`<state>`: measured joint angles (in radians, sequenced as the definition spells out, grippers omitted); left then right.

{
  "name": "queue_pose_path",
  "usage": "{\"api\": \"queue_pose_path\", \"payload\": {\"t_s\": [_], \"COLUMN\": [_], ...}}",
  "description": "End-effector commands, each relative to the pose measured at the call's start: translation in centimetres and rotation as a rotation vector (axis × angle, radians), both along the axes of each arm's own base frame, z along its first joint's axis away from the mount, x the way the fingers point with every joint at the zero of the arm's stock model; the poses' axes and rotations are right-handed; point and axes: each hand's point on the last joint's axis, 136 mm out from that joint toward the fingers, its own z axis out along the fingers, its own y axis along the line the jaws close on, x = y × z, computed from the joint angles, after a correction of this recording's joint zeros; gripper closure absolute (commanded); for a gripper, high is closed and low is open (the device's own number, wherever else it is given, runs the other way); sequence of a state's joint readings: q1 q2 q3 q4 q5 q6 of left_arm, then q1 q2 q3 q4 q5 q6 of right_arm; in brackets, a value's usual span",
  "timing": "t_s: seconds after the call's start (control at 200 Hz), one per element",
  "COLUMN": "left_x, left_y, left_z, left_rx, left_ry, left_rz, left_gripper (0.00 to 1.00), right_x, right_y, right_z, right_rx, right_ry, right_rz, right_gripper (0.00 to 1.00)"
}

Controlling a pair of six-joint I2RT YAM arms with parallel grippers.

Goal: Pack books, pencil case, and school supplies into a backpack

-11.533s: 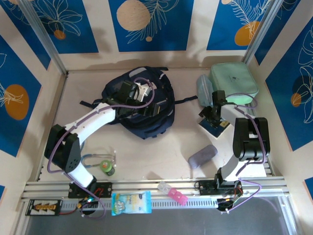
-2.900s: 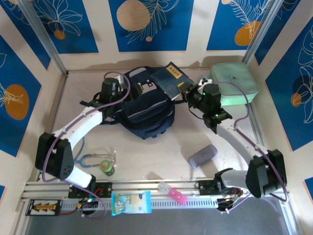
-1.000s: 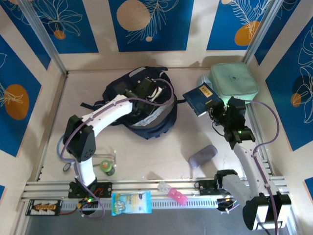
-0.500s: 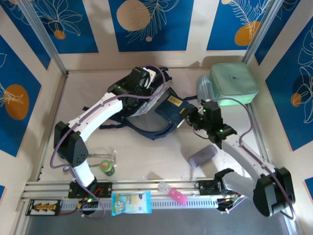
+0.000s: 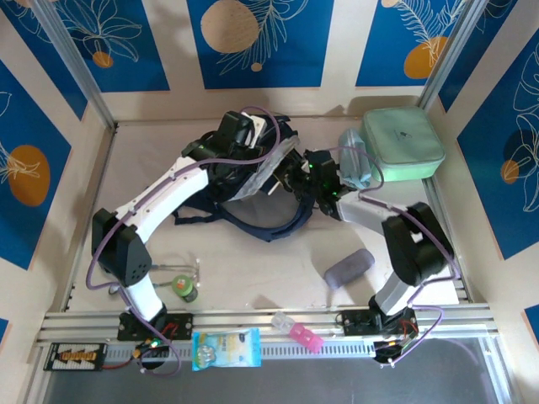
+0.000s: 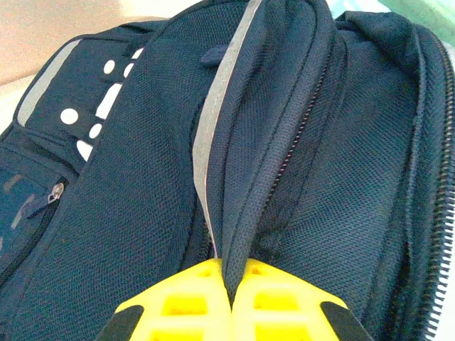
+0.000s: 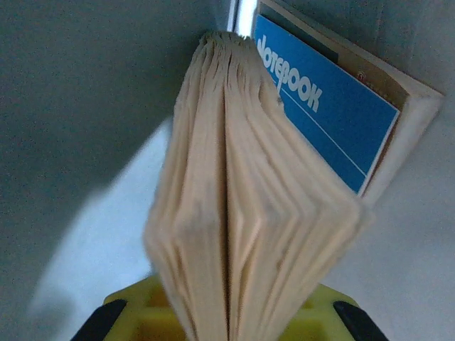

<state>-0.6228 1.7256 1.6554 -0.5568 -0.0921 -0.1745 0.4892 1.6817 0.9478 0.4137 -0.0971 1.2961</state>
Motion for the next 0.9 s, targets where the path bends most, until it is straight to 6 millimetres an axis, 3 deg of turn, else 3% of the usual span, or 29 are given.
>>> {"api": "queue_pose_path", "payload": {"t_s": [0.0, 0.315, 0.495, 0.595, 0.685, 0.805, 0.895], "left_x": [0.9, 1.3, 1.7, 1.9, 2.1, 2.4, 2.5], "left_y": [-1.2, -0.4, 0.0, 0.0, 0.1, 0.6, 0.7], "left_z": [7.4, 7.3, 7.2, 7.2, 7.2, 7.1, 7.0], "left_rx": [-0.197, -0.237, -0.274, -0.296, -0.310, -0.315, -0.324], "left_ry": [-0.136, -0.098, -0.077, -0.066, -0.059, -0.056, -0.055], "left_rz": [-0.017, 0.007, 0.019, 0.020, 0.027, 0.044, 0.049], "left_gripper": [1.00, 1.00, 1.00, 1.00, 1.00, 1.00, 1.00], "right_x": [1.7, 4.7, 6.3, 6.6, 5.9, 4.7, 3.4], "right_y": [2.4, 5.8, 6.4, 6.7, 7.3, 7.0, 6.0], "right_z": [1.6, -3.3, -5.7, -7.2, -7.3, -5.3, -3.5], "right_rx": [0.086, -0.039, -0.074, -0.075, -0.015, 0.066, 0.081], "right_ry": [-0.042, 0.105, 0.155, 0.228, 0.308, 0.291, 0.280], "right_rz": [0.021, -0.088, -0.154, -0.149, -0.085, -0.045, -0.026], "right_gripper": [1.00, 1.00, 1.00, 0.95, 0.76, 0.33, 0.28]}}
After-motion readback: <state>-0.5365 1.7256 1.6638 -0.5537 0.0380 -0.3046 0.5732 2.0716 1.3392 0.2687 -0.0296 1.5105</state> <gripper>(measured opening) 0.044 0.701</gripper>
